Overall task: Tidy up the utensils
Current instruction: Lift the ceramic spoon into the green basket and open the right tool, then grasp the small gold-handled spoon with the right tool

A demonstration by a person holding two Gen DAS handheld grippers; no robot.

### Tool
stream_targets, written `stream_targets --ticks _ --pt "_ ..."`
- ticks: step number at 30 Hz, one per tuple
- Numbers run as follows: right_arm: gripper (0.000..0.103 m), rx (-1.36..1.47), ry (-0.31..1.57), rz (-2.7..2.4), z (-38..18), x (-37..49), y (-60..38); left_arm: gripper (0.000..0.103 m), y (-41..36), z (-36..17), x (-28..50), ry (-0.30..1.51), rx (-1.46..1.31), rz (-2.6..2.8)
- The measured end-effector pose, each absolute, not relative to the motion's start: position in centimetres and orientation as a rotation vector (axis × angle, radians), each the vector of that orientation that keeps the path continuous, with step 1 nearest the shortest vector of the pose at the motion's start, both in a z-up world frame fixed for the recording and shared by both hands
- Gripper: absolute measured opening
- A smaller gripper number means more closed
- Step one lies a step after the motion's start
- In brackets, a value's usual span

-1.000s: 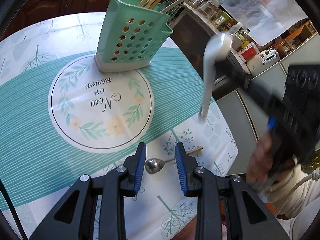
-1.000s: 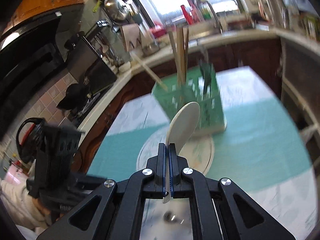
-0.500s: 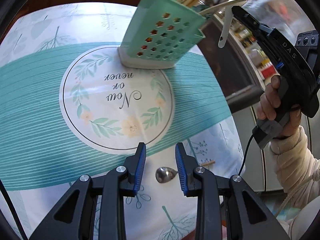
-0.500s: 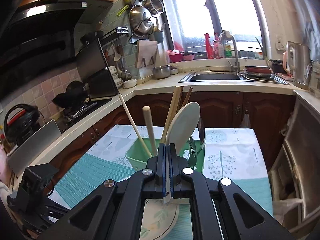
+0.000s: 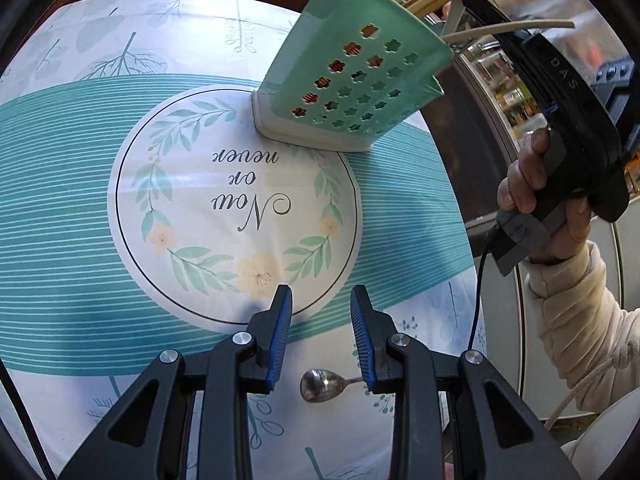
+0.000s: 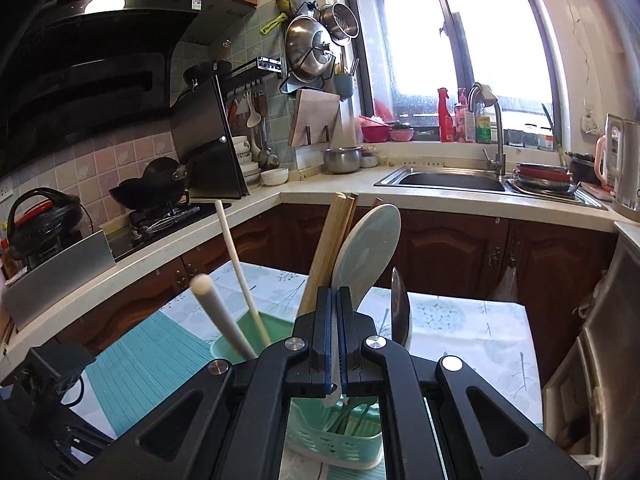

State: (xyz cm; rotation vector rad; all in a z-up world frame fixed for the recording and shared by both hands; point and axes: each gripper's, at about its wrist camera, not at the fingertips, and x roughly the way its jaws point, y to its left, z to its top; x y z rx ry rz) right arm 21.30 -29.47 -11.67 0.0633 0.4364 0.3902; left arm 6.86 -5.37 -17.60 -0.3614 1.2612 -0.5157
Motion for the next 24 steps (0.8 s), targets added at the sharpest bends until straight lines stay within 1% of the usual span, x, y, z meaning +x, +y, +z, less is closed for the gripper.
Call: stream_targets --ticks 5,9,14,18,24 --pt "0.002 0.051 0.407 0.382 -13.6 22.5 -29.1 0.027 -5.7 -18.4 7.4 1.274 -0.380 -0.509" --pt "0.003 0.028 0.365 0.376 -15.3 21.9 -28.7 0.027 -5.9 -18.8 7.4 1.283 -0.384 -0.515" --pt "0.006 0.008 0.414 0.406 -17.1 21.0 -28.4 0.027 -6.3 -18.9 7.3 1.284 -0.376 -0.525" --pt "0.008 -0.033 0.413 0.403 -17.7 20.2 -27.8 0.027 -6.3 -19.0 7.4 1.289 -0.369 -0.528" --pt "0.008 -0.034 0.398 0.377 -17.1 18.3 -27.4 0.027 -6.6 -18.7 7.2 1.281 -0.360 -0.542"
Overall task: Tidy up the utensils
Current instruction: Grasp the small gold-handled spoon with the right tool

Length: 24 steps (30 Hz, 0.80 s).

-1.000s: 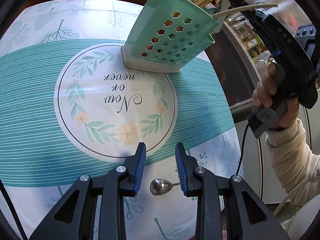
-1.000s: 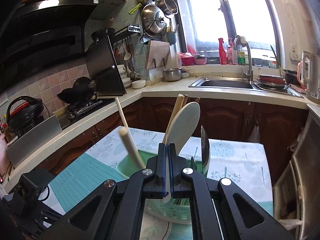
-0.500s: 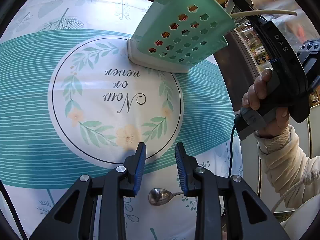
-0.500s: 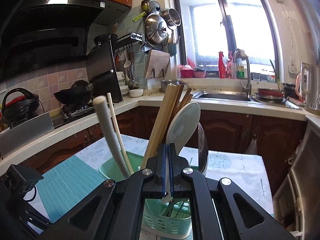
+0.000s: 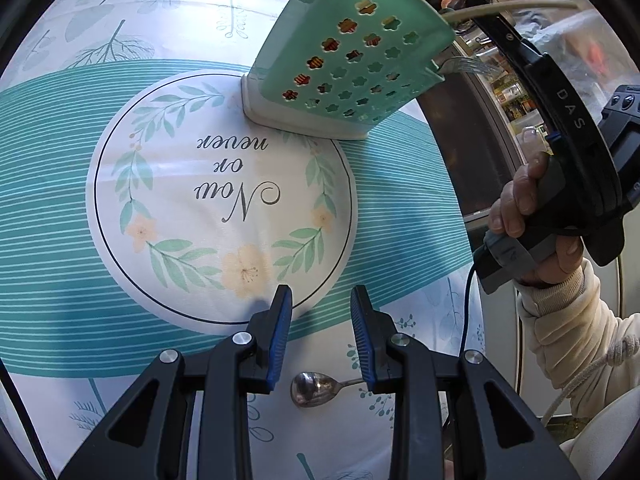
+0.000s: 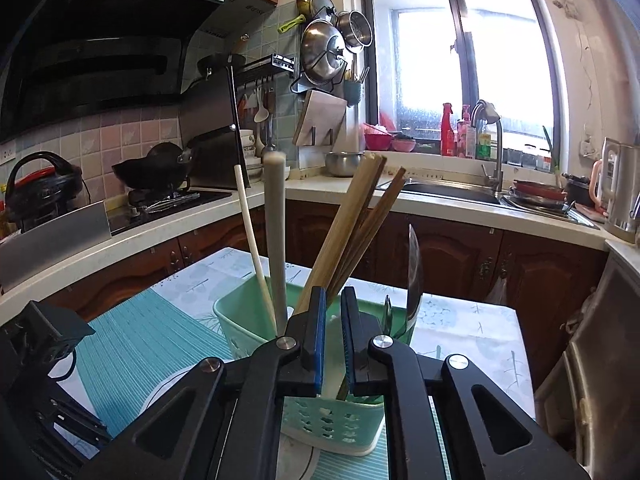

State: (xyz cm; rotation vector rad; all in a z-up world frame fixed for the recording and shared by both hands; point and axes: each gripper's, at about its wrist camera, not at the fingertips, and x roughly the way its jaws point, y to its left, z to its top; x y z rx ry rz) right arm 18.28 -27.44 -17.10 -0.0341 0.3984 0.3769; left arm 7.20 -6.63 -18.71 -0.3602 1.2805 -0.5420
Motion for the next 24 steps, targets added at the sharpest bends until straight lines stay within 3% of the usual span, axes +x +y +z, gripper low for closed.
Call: stream_targets --ticks 12,18,24 --pt "0.008 0.022 0.495 0.294 -14.4 11.7 -28.1 0.027 -5.8 -16.5 6.0 1.252 -0.305 -0.569" --pt "0.009 0.092 0.628 0.252 -16.0 6.7 -29.0 0.029 -4.7 -15.9 5.3 1.251 -0.221 -0.549" --pt "0.015 0.068 0.801 0.321 -19.2 1.7 -27.3 0.029 -4.3 -16.4 4.1 1.268 -0.150 -0.563"
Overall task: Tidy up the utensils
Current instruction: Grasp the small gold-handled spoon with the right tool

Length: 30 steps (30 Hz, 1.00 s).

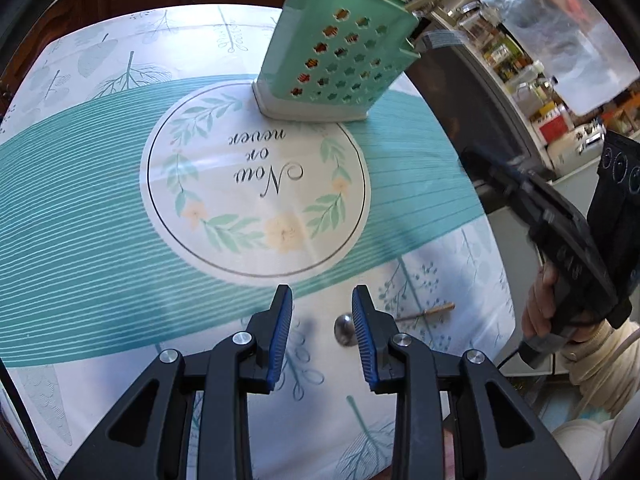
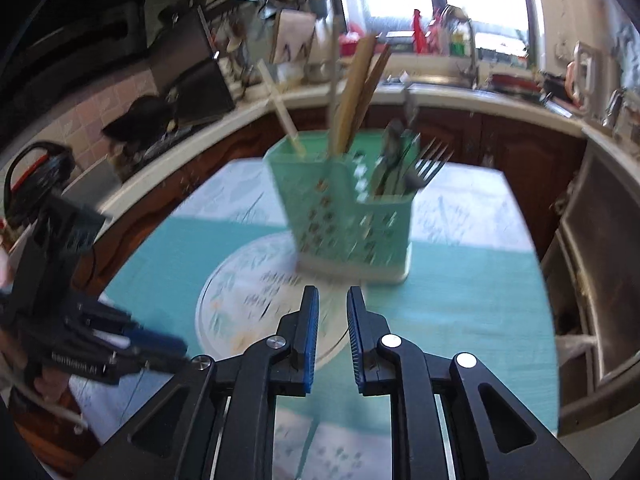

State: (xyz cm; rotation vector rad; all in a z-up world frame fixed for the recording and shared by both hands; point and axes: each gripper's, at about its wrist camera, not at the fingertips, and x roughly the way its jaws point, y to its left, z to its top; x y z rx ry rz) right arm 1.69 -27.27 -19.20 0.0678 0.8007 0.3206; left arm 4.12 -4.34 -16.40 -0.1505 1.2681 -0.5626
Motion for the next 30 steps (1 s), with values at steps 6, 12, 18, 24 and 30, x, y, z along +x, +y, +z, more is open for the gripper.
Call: stream_targets --ticks 6,12,18,24,30 --pt "0.015 -0.040 0.970 0.435 -21.3 -2.2 -24.4 0.048 -4.4 -16.4 2.5 1.270 -0.109 -0.593" --pt "0.016 -0.249 1.109 0.586 -22.4 -5.3 -21.2 0.052 -4.1 -16.8 0.8 1.279 -0.088 -0.595" --pt "0.016 -0.453 1.188 0.710 -23.3 -6.3 -19.2 0.052 -3.3 -17.3 0.0 1.283 -0.117 -0.580" --pt "0.016 -0.646 1.232 0.805 -24.2 -6.1 -17.7 0.052 -2.1 -18.0 -0.3 1.283 -0.181 -0.546" --pt "0.016 -0.732 1.275 0.898 -25.0 -4.9 -16.3 0.052 -0.4 -18.5 -0.5 1.280 -0.240 -0.501"
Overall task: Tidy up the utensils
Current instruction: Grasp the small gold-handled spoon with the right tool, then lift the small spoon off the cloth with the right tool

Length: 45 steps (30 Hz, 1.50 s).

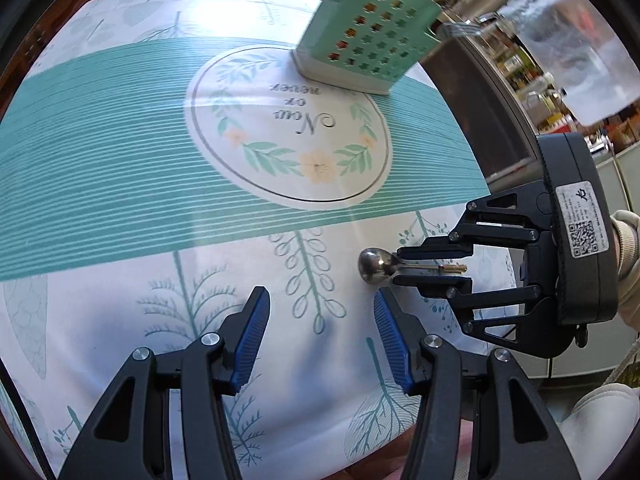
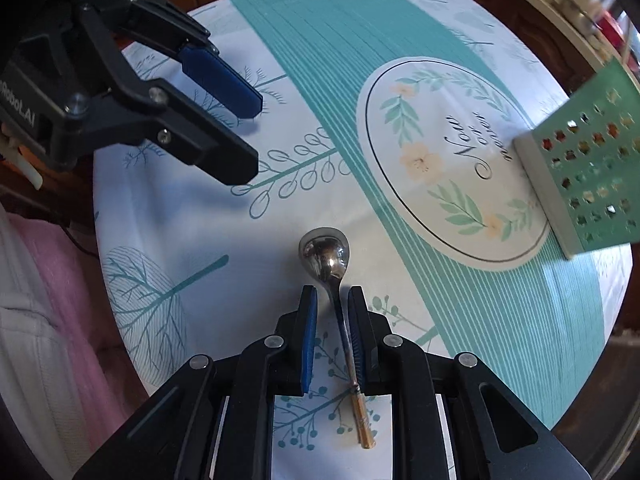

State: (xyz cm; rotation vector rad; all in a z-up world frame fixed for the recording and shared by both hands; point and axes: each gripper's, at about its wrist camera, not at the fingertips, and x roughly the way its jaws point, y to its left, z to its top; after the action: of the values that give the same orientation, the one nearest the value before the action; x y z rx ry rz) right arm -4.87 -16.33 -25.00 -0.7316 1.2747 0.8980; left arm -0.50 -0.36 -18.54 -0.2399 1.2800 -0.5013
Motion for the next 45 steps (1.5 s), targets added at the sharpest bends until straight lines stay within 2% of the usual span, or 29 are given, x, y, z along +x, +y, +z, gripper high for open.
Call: stream_targets --ticks 9,11,17,30,33,38,45 --pt "0.013 -0.760 1.338 0.997 -25.4 -3.2 -14.9 0.052 1.9 -18.7 -0.3 1.271 -0.300 -0.433" --pt "0.004 -0.767 1.333 0.994 -25.4 -2.9 -14.9 0.052 2.1 -18.7 -0.3 1.269 -0.309 -0.424" --pt "0.004 -0.643 1.283 0.901 -24.7 -1.6 -16.1 0.052 1.8 -18.8 -0.1 1.272 -0.303 -0.428" --pt "0.003 -0.323 1.039 0.726 -18.6 -1.3 -19.7 0.052 -1.9 -17.0 2.1 1.237 -0.213 -0.535" --pt "0.000 -0.269 0.988 0.683 -17.5 -1.8 -20.0 0.052 -3.4 -16.3 2.7 1.195 -0.161 -0.582" --pt "0.000 -0.190 0.967 0.636 -17.5 -1.8 -21.2 0.052 -6.0 -16.6 3.0 1.178 -0.122 -0.647" --pt "0.000 -0.144 1.008 0.618 -19.1 -1.4 -21.9 0.052 -5.8 -17.5 2.7 1.215 -0.197 -0.624"
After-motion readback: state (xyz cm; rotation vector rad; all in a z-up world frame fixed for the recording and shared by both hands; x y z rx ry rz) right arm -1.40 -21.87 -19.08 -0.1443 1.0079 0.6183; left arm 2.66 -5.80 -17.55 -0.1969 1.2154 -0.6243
